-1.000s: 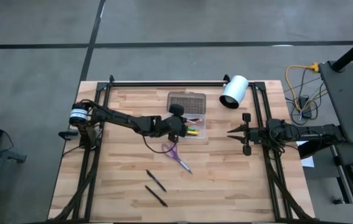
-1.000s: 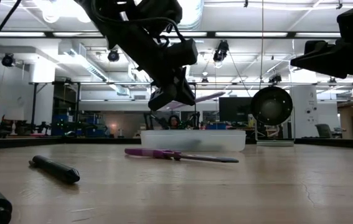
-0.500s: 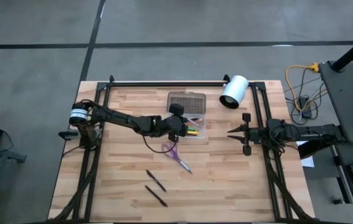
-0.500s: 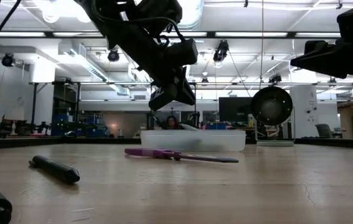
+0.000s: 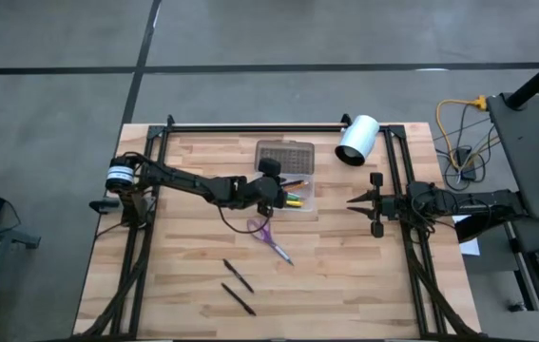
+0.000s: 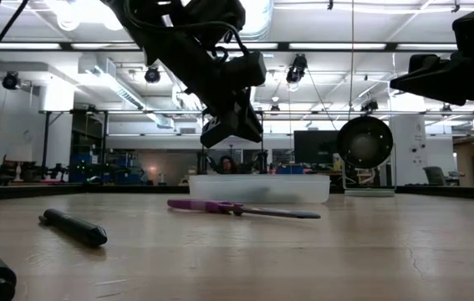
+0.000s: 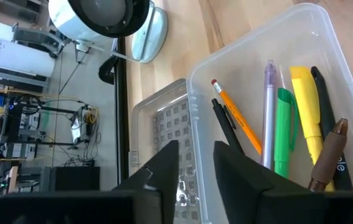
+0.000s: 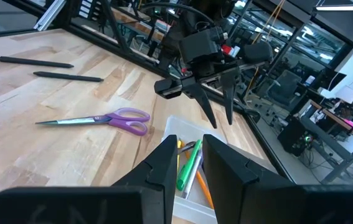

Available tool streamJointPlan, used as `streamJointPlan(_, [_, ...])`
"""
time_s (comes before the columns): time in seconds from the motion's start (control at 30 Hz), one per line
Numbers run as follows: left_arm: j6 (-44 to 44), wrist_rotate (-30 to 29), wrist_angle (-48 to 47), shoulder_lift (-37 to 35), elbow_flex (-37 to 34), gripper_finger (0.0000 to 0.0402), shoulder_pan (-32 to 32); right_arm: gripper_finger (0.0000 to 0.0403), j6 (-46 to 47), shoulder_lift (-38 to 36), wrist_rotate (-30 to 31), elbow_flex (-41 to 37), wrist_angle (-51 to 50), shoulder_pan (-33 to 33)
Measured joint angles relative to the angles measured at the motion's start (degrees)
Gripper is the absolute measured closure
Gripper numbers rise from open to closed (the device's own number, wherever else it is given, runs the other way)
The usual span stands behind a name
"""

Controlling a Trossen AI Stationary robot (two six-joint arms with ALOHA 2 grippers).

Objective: Pick & place school supplies into a supply box
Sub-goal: Put the top black pen into the transparent bin

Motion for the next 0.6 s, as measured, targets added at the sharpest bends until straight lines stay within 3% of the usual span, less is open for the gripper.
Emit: streamJointPlan(0.6, [-4.85,0.02,-7.99,-0.76,0.46,0.0298,-2.06,0.0335,0.0,0.04,0.0,0.0,0.01,0.02])
